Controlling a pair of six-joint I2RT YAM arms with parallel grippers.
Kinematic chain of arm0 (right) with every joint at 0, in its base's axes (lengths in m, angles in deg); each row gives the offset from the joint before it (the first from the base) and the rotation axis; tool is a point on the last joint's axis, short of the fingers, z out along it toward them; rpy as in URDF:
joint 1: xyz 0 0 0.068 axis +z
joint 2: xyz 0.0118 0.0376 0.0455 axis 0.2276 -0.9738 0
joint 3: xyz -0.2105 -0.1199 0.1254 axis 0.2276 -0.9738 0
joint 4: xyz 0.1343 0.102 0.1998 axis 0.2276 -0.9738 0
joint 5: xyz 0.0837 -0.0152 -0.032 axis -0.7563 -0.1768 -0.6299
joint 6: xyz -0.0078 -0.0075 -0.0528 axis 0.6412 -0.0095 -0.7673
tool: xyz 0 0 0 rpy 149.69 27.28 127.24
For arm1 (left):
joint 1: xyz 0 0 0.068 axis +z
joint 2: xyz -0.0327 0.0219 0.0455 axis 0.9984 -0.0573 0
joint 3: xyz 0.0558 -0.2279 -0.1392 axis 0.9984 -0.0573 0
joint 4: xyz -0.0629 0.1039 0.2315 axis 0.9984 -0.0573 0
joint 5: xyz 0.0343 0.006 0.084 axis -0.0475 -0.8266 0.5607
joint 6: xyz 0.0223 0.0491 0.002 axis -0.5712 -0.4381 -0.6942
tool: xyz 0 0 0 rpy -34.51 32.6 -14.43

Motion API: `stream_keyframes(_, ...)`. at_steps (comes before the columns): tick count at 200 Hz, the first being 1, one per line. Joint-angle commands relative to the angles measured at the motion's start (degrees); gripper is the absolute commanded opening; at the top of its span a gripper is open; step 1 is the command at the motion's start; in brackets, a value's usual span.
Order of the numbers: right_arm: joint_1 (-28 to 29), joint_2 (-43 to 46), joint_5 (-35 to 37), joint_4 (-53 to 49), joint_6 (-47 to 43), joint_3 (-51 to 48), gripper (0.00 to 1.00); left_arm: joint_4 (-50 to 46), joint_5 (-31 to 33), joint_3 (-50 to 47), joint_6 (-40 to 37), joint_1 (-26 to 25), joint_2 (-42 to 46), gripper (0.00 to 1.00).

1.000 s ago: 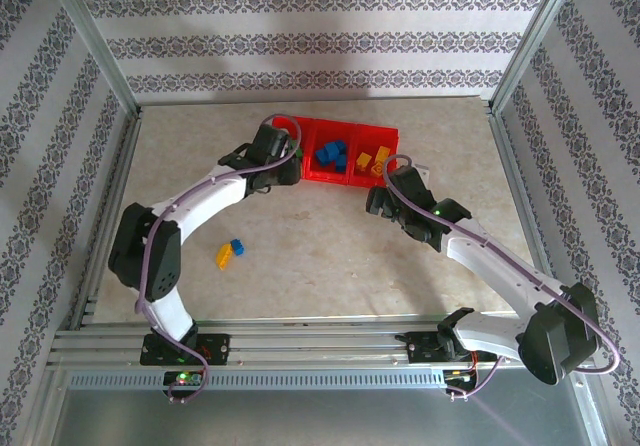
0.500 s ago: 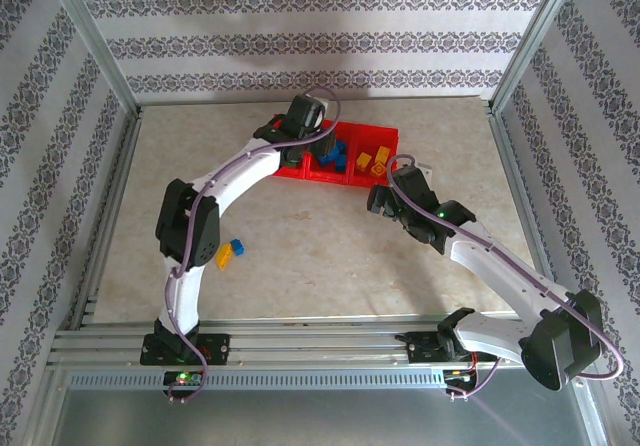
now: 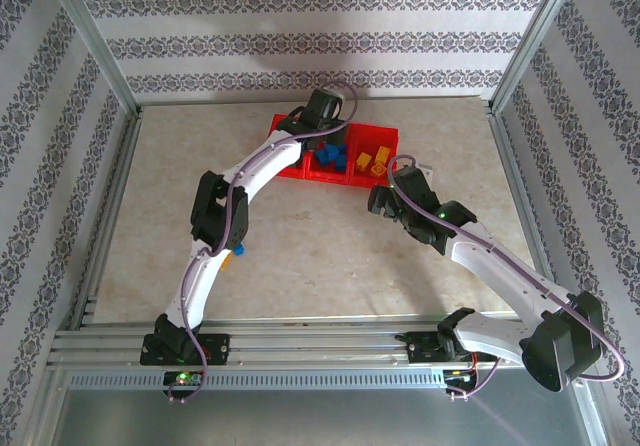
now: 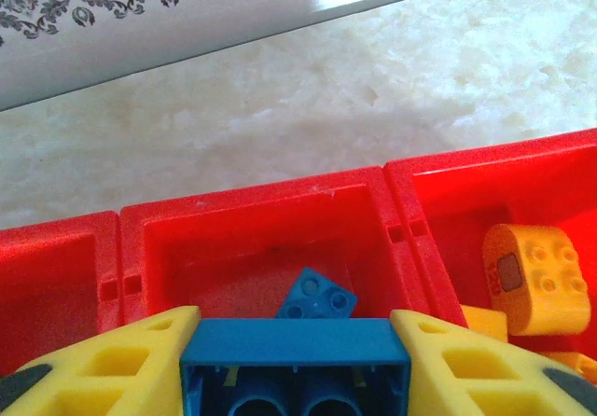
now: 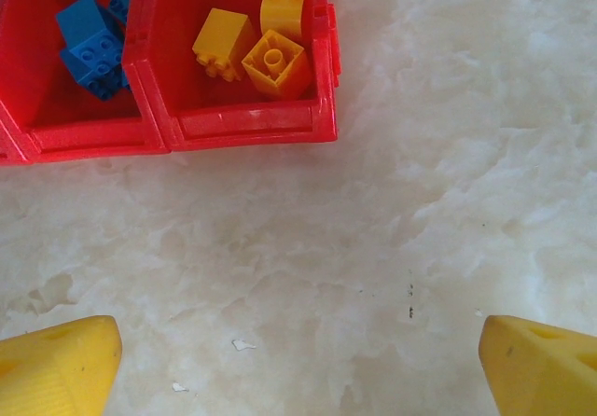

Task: Sort the legos into containers by color
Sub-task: Place the lego in the container.

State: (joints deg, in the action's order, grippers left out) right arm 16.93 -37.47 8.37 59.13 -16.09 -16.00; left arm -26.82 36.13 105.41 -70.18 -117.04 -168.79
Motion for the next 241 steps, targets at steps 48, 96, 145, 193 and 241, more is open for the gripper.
stream_keyframes(48, -0.7, 0.7, 0.9, -0.9, 0.7, -0.2, 0.98, -3.2, 2.5, 5.9, 0.0, 0.2, -4.8, 0.48)
stream_keyframes(96, -0.7, 0.3, 0.7, -0.8, 0.6, 0.2, 0.98, -4.2, 1.9, 7.7, 0.7, 0.4, -6.5, 0.56)
stream_keyframes(145, -0.6, 0.2, 0.6, -0.9, 0.5, 0.6, 0.98, -4.7, 0.9, 8.6, 1.2, 0.5, -5.7, 0.64)
stream_keyframes(193, -0.7, 0.1, 0.6, -0.9, 0.4, 0.6, 0.98, -6.4, 0.7, 8.5, 1.8, 0.5, -2.5, 0.65)
stream_keyframes(241, -0.6, 0.3, 0.6, -0.8, 0.6, 0.3, 0.98, -7.9, 1.0, 2.3, 3.9, 0.4, 5.0, 0.68)
